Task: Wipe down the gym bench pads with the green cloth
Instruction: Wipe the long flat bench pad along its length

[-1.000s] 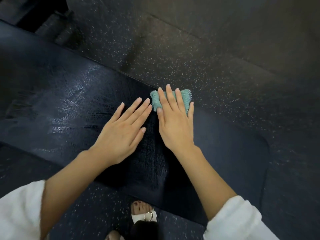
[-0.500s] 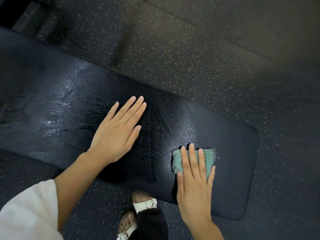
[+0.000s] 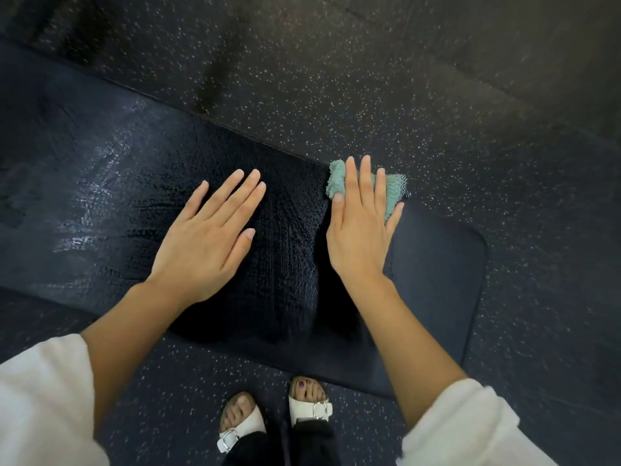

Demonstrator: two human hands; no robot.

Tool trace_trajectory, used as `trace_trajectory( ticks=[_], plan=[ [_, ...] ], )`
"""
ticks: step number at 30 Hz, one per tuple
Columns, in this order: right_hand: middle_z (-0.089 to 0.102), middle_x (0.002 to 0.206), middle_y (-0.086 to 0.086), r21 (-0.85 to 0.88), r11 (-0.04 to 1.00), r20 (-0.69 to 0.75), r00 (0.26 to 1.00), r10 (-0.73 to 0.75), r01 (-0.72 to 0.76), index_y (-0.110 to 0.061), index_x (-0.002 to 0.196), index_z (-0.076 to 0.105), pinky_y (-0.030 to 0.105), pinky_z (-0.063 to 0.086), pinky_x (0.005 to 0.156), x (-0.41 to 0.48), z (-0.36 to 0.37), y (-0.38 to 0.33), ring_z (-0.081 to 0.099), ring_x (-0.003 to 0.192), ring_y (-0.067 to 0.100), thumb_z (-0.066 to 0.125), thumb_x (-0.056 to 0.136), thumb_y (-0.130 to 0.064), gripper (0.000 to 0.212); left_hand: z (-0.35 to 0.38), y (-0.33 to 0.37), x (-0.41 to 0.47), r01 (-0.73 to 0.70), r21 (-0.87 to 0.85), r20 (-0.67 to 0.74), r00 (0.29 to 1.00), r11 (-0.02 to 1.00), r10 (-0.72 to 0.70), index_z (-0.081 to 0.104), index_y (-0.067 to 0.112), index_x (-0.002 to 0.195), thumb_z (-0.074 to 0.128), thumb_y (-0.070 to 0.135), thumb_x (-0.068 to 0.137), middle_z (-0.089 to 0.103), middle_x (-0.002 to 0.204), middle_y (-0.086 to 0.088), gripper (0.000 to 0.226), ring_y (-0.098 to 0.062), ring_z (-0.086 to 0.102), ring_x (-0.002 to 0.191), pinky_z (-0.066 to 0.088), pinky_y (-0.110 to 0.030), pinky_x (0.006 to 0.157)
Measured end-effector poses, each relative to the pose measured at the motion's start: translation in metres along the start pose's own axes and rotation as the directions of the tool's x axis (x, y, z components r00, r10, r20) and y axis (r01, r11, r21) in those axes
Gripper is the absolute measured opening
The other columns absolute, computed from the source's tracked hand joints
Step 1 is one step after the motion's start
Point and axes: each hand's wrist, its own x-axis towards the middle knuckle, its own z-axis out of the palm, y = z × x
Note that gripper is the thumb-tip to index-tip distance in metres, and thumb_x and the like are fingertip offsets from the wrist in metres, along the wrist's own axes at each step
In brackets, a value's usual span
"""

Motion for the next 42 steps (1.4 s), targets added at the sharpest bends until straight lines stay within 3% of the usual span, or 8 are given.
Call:
trace_trajectory(
  ticks=[6,12,20,26,32,36,39,42],
  plan=[
    [-0.007,0.162,-0.013,-0.003,0.998,-0.025,0.998,-0.065,0.064,-0.033,0.154,0.001,0.047,-0.008,0.119,-0.062,0.008,0.008,-0.011,0.148,0.008,0.009,0.101,-0.037,0.054,0.001,0.000,0.000,0.007,0.006,-0.019,1.000,1.000,-0.007,0.017,0.016,0.155,0.021,0.033,0.101,0.011,0.164,0.004,0.057,-0.014,0.006,0.151,0.012,-0.043,0.122],
    [0.004,0.163,-0.010,-0.060,0.994,0.021,0.996,-0.090,0.091,-0.031,0.155,0.008,0.047,0.001,0.116,-0.147,0.023,0.019,0.000,0.150,0.013,0.019,0.101,-0.033,0.055,0.001,0.001,0.000,0.009,0.002,-0.024,1.000,1.000,-0.009,0.017,0.016,0.155,0.021,0.033,0.101,0.012,0.164,0.003,0.057,-0.014,0.007,0.151,0.011,-0.043,0.121],
    [-0.003,0.162,-0.014,0.037,0.988,-0.002,0.988,-0.153,0.153,-0.032,0.154,0.007,0.048,-0.012,0.117,-0.051,0.012,-0.005,-0.013,0.148,0.007,0.018,0.104,-0.033,0.052,0.002,0.000,0.000,0.007,-0.009,-0.037,0.999,1.000,-0.007,0.017,0.017,0.156,0.022,0.033,0.101,0.012,0.164,0.004,0.057,-0.013,0.007,0.151,0.011,-0.043,0.122],
    [-0.004,0.162,-0.012,0.022,0.988,0.035,0.987,-0.156,0.155,-0.032,0.154,0.005,0.051,-0.011,0.117,0.000,0.005,-0.023,-0.011,0.148,0.011,0.018,0.105,-0.032,0.050,0.003,-0.001,0.000,-0.002,-0.002,-0.045,0.999,1.000,0.001,0.016,0.017,0.156,0.021,0.033,0.101,0.011,0.164,0.004,0.057,-0.013,0.006,0.151,0.009,-0.042,0.122],
    [-0.009,0.161,-0.014,-0.007,0.979,0.034,0.978,-0.204,0.205,-0.033,0.154,0.000,0.050,-0.007,0.119,-0.086,0.019,-0.011,-0.015,0.147,0.009,0.019,0.105,-0.033,0.053,0.004,-0.002,0.000,-0.011,-0.004,-0.055,0.998,1.000,0.011,0.016,0.017,0.156,0.020,0.034,0.101,0.011,0.164,0.004,0.057,-0.013,0.006,0.151,0.008,-0.041,0.122],
    [0.001,0.162,-0.013,-0.060,0.974,0.047,0.975,-0.218,0.220,-0.031,0.155,0.008,0.049,0.001,0.117,-0.158,0.028,0.007,-0.003,0.150,0.012,0.023,0.101,-0.031,0.055,0.004,-0.002,-0.001,-0.022,-0.010,-0.063,0.998,1.000,0.021,0.018,0.016,0.155,0.020,0.033,0.101,0.012,0.163,0.003,0.057,-0.014,0.007,0.151,0.009,-0.041,0.122],
    [0.009,0.162,-0.012,-0.071,0.983,0.035,0.985,-0.168,0.170,-0.031,0.154,0.015,0.049,0.006,0.114,-0.181,0.035,0.009,0.004,0.149,0.012,0.024,0.100,-0.031,0.055,0.004,-0.002,-0.002,-0.027,-0.012,-0.070,0.997,1.000,0.026,0.019,0.015,0.155,0.021,0.033,0.101,0.012,0.163,0.002,0.057,-0.014,0.007,0.151,0.009,-0.041,0.122],
    [0.006,0.162,-0.011,-0.045,0.996,0.018,0.997,-0.081,0.082,-0.031,0.154,0.012,0.050,0.002,0.115,-0.181,0.042,-0.008,0.002,0.150,0.013,0.013,0.103,-0.036,0.051,0.004,-0.003,-0.002,-0.036,-0.006,-0.067,0.997,0.999,0.035,0.019,0.014,0.155,0.021,0.033,0.101,0.012,0.163,0.001,0.057,-0.014,0.006,0.151,0.007,-0.040,0.122]
  ],
)
